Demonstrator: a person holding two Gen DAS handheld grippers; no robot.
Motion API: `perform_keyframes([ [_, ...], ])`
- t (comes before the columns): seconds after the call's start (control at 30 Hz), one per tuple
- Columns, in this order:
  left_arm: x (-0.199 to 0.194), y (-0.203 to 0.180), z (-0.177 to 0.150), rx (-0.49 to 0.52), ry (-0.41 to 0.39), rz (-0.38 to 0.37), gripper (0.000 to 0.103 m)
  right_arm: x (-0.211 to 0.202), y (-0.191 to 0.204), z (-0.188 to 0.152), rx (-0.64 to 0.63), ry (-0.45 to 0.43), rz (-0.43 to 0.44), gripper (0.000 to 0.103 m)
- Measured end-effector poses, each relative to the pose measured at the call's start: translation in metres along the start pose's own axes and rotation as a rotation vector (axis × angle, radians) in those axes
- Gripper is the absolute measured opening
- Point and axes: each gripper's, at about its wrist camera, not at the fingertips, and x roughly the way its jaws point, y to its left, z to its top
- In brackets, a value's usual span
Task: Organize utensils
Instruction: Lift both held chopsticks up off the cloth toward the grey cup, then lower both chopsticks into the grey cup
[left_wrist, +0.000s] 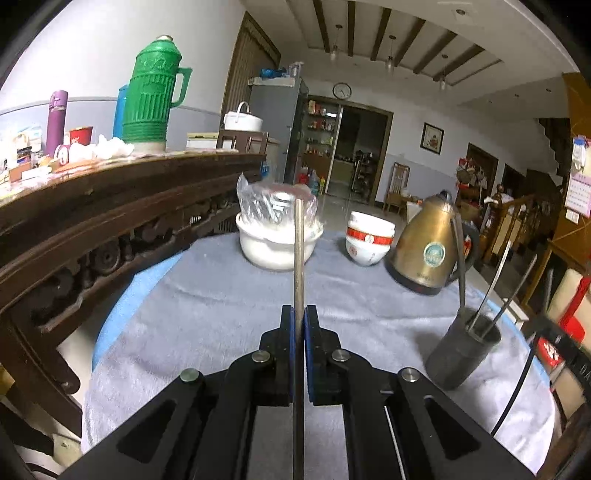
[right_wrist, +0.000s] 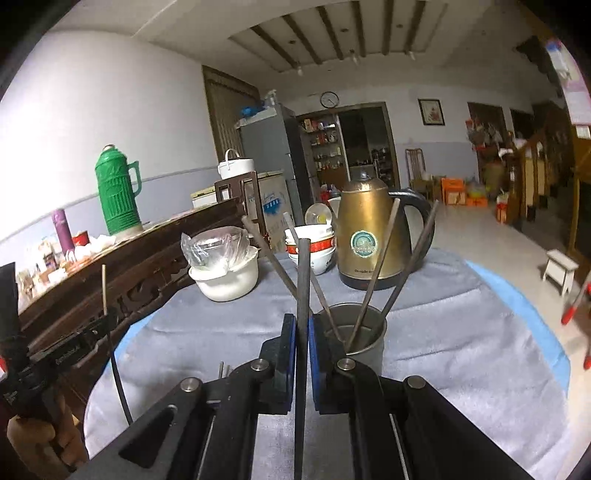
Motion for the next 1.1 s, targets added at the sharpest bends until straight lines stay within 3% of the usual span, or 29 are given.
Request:
perform_keyframes([
  [0.2,-0.011,0.015,-0.027,-0.006,0.018,0.004,0.005,-0.023,0.009,-0.005,-0.041,-0.002,0.012,0.008],
  [0.33,-0.024,0.023,-0.020,-0.043,-0.010,-0.008,0.005,-0.038,0.010,-0.010,-0.046,-0.001,0.006,0.008],
  [0.53,0.001,0.006,0.002,-0.030,-0.058,-0.011,0.005,-0.036,0.007,-0.008,-0.034,0.012,-0.006,0.008],
  [0.7,0.019,-0.006,-0.002,-0.005,-0.071,0.016,0.005,-0.040,0.006,-0.009,-0.030,0.013,-0.012,0.008],
  [1.1,-0.032,0.009,-0.016,-0.012,-0.051,-0.024,0.006,-0.046,0.003,-0.009,-0.021,0.022,0.000,0.008],
])
